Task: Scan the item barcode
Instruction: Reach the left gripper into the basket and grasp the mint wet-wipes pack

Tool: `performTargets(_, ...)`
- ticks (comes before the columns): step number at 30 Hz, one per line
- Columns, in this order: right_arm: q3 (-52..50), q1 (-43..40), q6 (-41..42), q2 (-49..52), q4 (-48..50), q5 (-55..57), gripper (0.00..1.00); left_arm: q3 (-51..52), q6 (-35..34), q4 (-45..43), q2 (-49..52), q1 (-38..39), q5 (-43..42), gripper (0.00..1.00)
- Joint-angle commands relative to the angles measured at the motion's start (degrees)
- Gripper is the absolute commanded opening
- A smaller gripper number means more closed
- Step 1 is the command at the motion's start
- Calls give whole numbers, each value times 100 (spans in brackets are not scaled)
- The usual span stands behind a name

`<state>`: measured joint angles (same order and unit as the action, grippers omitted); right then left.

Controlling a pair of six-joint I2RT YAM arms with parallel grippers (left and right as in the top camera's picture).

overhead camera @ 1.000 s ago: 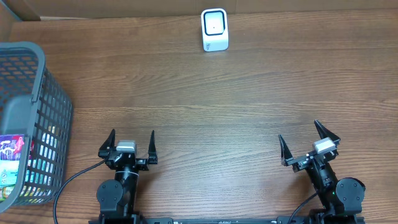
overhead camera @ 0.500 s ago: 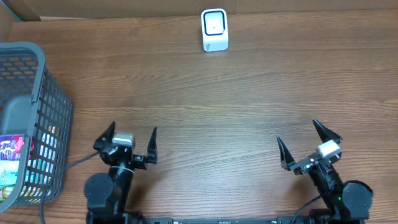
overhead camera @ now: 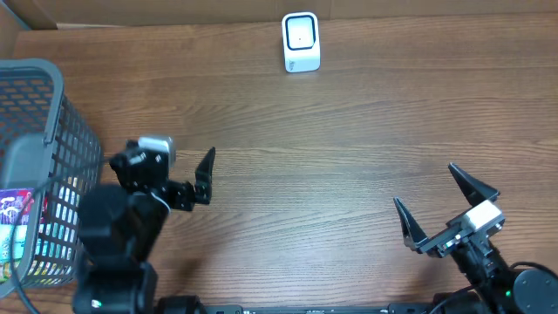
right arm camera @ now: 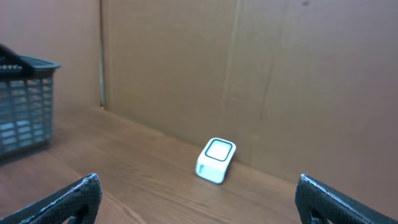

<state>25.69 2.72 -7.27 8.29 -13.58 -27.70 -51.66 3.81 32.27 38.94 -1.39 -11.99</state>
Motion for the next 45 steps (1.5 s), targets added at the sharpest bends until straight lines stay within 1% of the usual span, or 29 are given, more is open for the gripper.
performTargets(1, 791, 22, 44, 798, -188, -450, 100, -1349, 348, 752, 754, 7, -120, 100)
performTargets(6, 1910, 22, 46, 2107, -841, -883, 100, -3200, 503, 2404, 1878, 7, -116, 100)
performTargets(9, 2778, 22, 44, 2986, -1563, -975, 100, -4266, 498, 3423, 2627, 7, -146, 100)
performTargets(10, 3237, 22, 39, 3423, -1993, -970, 100, -4769, 498, 3904, 3034, 7, -160, 99)
performTargets(12, 3821, 22, 31, 3960, -2564, -970, 100, -5222, 496, 4319, 3467, 9, -216, 100)
performTargets(15, 4745, 22, -66, 4795, -3556, -970, 100, -5534, 531, 4697, 3908, 7, -590, 99)
performTargets(18, 5309, 20, -63, 5418, -4179, -946, 100, -5543, 531, 4730, 4190, 7, -599, 99)
performTargets(21, 5412, 22, 234, 5838, -4406, -994, 100, -5543, 369, 4791, 4428, 9, -800, 100)
performTargets(23, 5412, 22, 302, 6089, -4535, -1001, 100, -5543, 404, 4833, 4592, 9, -1154, 100)
performTargets(25, 5412, 22, 302, 6251, -4623, -1040, 100, -5545, 487, 4789, 4690, 7, -1228, 100)
performTargets(26, 5412, 22, 302, 6317, -4645, -1117, 100, -5543, 476, 4732, 4717, 7, -1220, 98)
performTargets(27, 5412, 22, 299, 6358, -4660, -1169, 100, -5545, 442, 4693, 4725, 2, -1215, 95)
performTargets(30, 5410, 22, 297, 6435, -4686, -1226, 100, -5639, 70, 4682, 4715, -109, -1073, 88)
performTargets(32, 5412, 22, 297, 6437, -4693, -1226, 100, -5790, -295, 4750, 4712, -249, -826, 84)
performTargets(36, 5410, 22, 297, 6437, -4712, -1224, 100, -5995, -1355, 4972, 4656, -673, 26, 81)
performTargets(37, 5410, 22, 297, 6437, -4741, -1224, 100, -5995, -1808, 5071, 4610, -905, 404, 80)
performTargets(39, 5410, 22, 297, 6437, -4767, -1209, 100, -5995, -2286, 5250, 4590, -1259, 765, 79)
performTargets(45, 5410, 22, 280, 6439, -4822, -1071, 100, -5993, -2708, 5582, 4590, -2465, 837, 76)
